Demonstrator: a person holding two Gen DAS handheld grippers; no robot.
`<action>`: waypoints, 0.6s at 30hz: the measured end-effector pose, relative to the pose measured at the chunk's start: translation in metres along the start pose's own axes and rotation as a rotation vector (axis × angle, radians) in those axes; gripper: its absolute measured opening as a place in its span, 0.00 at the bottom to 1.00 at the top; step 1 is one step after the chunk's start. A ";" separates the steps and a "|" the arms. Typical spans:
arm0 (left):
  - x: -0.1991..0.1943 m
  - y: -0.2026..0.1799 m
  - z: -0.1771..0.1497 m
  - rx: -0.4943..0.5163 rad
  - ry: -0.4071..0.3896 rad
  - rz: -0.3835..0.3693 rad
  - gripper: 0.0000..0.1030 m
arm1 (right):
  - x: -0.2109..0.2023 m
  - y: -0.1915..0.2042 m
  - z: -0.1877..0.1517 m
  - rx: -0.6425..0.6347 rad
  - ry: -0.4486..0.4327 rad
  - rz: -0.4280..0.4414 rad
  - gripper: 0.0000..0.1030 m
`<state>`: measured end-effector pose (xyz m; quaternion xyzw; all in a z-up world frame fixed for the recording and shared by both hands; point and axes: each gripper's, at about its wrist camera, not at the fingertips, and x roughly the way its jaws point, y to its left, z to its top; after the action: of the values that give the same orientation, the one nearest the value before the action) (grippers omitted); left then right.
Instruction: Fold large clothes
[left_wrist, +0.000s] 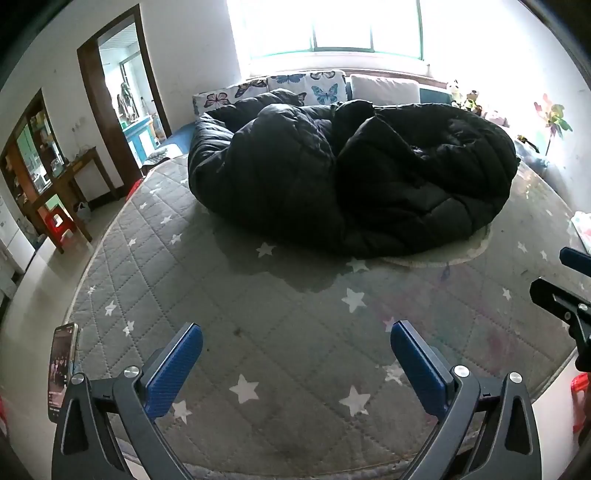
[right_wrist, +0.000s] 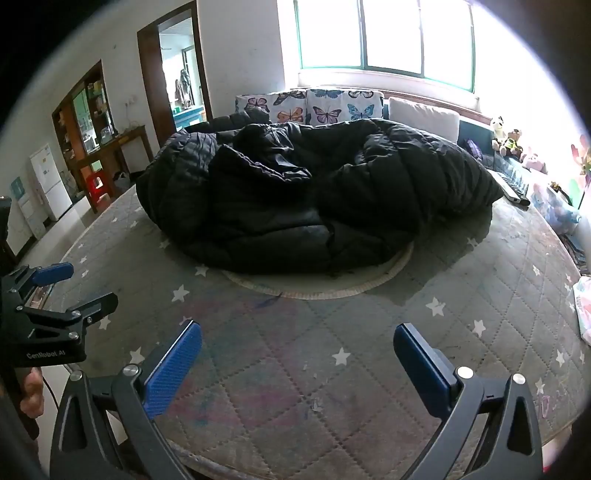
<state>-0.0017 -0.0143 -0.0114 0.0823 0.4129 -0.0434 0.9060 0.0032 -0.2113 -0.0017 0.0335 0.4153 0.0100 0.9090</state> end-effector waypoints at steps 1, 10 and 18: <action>0.000 0.000 0.000 0.001 0.001 -0.001 1.00 | 0.000 0.001 0.001 0.000 0.000 0.000 1.00; 0.002 -0.002 -0.002 0.005 0.004 -0.002 1.00 | -0.002 0.001 0.000 0.000 -0.002 0.006 1.00; 0.007 -0.002 -0.002 0.004 0.019 0.000 1.00 | 0.000 0.001 0.000 0.001 -0.001 0.012 1.00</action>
<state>0.0006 -0.0163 -0.0183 0.0848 0.4215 -0.0434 0.9018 0.0033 -0.2101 -0.0013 0.0365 0.4146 0.0150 0.9091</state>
